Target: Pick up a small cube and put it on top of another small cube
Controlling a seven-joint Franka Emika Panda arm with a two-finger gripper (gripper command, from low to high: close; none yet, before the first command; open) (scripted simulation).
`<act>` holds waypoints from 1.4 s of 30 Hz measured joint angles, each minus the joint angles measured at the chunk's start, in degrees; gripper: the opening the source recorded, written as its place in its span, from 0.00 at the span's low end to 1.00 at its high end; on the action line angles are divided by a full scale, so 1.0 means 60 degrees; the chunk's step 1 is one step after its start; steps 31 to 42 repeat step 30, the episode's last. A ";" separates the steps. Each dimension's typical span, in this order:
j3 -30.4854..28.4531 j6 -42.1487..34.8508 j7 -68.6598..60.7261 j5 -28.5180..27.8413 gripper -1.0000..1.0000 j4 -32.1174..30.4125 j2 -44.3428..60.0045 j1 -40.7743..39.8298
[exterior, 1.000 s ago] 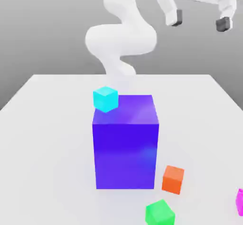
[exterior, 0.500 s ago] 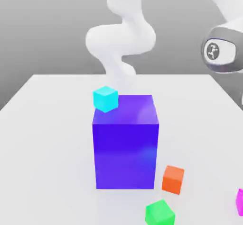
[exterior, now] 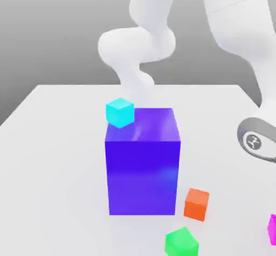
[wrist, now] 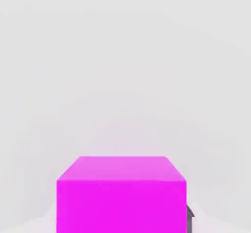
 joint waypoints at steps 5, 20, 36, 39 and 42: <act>0.0244 -0.0983 -0.0121 0.0592 0.00 -0.0422 -0.1428 -0.0398; -0.1878 0.0037 0.3357 0.2316 1.00 -0.2156 -0.2269 -0.2124; -0.1927 -0.0787 0.3414 0.2251 1.00 -0.2209 -0.3154 -0.2098; -0.1927 -0.0787 0.3414 0.2251 1.00 -0.2209 -0.3154 -0.2098; -0.1927 -0.0787 0.3414 0.2251 1.00 -0.2209 -0.3154 -0.2098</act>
